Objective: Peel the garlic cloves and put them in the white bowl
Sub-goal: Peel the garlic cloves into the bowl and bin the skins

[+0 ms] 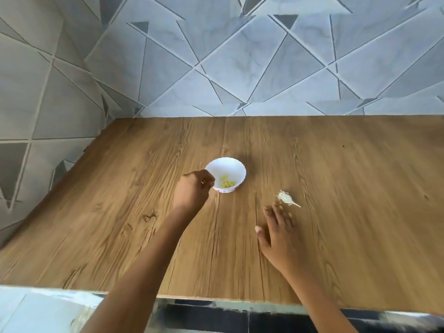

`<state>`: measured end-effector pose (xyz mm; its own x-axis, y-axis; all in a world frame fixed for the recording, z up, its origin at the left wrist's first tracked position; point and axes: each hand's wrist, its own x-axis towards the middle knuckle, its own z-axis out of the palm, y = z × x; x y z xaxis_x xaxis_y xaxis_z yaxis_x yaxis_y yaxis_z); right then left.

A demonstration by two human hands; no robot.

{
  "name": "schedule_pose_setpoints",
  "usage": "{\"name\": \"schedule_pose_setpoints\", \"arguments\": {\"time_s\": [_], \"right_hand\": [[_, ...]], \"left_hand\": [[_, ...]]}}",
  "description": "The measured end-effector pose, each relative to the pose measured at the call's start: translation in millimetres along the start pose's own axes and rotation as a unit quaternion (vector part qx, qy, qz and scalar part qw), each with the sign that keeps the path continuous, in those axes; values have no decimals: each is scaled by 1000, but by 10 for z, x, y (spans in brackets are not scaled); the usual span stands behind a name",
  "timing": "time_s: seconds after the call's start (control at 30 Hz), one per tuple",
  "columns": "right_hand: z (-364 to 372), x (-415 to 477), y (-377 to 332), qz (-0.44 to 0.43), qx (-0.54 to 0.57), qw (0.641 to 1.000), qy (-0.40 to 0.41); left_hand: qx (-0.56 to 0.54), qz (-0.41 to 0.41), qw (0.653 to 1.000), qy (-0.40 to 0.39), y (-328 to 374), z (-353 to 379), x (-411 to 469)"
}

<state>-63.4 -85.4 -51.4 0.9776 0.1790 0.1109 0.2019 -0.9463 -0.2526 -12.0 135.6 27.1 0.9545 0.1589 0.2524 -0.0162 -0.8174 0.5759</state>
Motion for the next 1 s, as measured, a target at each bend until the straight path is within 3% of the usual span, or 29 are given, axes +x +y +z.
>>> {"name": "schedule_pose_setpoints", "arguments": {"time_s": [0.07, 0.2, 0.33, 0.47, 0.57, 0.63, 0.73, 1.0], "right_hand": [[-38, -18, -21, -4, -5, 1000, -4], [-69, -20, -31, 7, -3, 1000, -10], [-122, -55, -80, 35, -8, 999, -19], [-143, -81, -81, 27, 8, 1000, -3], [-174, -120, -24, 44, 99, 994, -10], [-171, -169, 58, 69, 116, 990, 27], [-228, -196, 254, 106, 92, 989, 45], [-254, -238, 520, 107, 59, 992, 31]], "left_hand": [[7, 17, 999, -26, 135, -4, 240], [139, 3, 974, -180, 276, 256, 600], [180, -34, 955, -234, 287, 429, 708], [152, -28, 969, -191, 239, 447, 722], [118, 61, 981, -143, 319, 430, 649], [82, 123, 982, -120, 478, 415, 523], [2, 171, 977, -129, 714, 549, 368], [-18, 236, 952, -192, 936, 998, 49]]}}
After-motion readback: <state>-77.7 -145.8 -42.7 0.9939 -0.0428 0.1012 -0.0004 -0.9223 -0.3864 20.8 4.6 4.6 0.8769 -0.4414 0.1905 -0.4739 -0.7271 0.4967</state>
